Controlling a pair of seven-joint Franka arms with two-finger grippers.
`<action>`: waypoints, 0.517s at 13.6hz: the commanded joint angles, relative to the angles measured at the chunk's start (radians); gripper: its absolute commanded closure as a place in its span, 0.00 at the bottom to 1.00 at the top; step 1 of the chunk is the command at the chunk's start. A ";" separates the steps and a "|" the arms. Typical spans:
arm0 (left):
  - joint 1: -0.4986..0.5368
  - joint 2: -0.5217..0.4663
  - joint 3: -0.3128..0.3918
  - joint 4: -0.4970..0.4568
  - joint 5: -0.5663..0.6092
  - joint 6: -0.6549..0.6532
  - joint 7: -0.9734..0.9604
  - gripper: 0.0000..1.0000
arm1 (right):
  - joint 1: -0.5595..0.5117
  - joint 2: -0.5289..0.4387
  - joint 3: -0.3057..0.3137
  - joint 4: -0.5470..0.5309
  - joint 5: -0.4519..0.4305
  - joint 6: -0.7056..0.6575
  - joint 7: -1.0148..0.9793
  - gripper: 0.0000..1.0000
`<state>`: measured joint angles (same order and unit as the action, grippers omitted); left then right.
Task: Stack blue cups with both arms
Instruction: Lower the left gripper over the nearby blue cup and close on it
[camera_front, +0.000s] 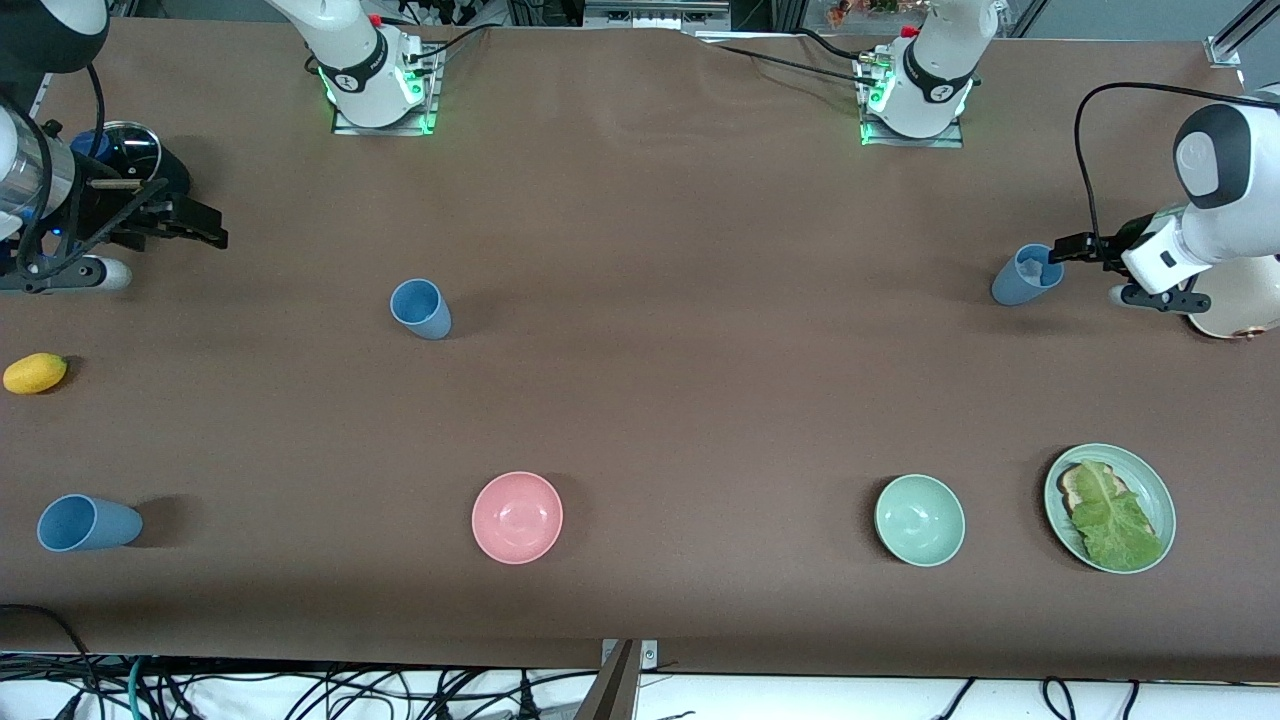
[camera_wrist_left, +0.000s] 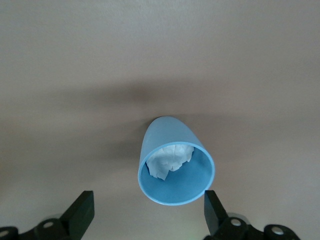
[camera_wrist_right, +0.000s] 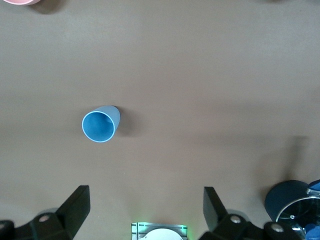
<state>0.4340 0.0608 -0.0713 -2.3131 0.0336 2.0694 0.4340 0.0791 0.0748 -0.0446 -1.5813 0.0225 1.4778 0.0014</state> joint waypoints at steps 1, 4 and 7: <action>0.040 0.017 -0.013 -0.052 -0.004 0.095 0.095 0.12 | -0.005 0.010 0.002 0.024 0.000 -0.025 0.008 0.00; 0.052 0.033 -0.013 -0.115 -0.004 0.202 0.130 0.35 | -0.005 0.010 0.002 0.024 0.000 -0.025 0.008 0.00; 0.057 0.054 -0.013 -0.114 -0.030 0.231 0.146 0.93 | -0.005 0.010 0.002 0.024 0.000 -0.025 0.008 0.00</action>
<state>0.4727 0.1154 -0.0716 -2.4171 0.0300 2.2707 0.5424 0.0787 0.0751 -0.0446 -1.5813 0.0225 1.4734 0.0014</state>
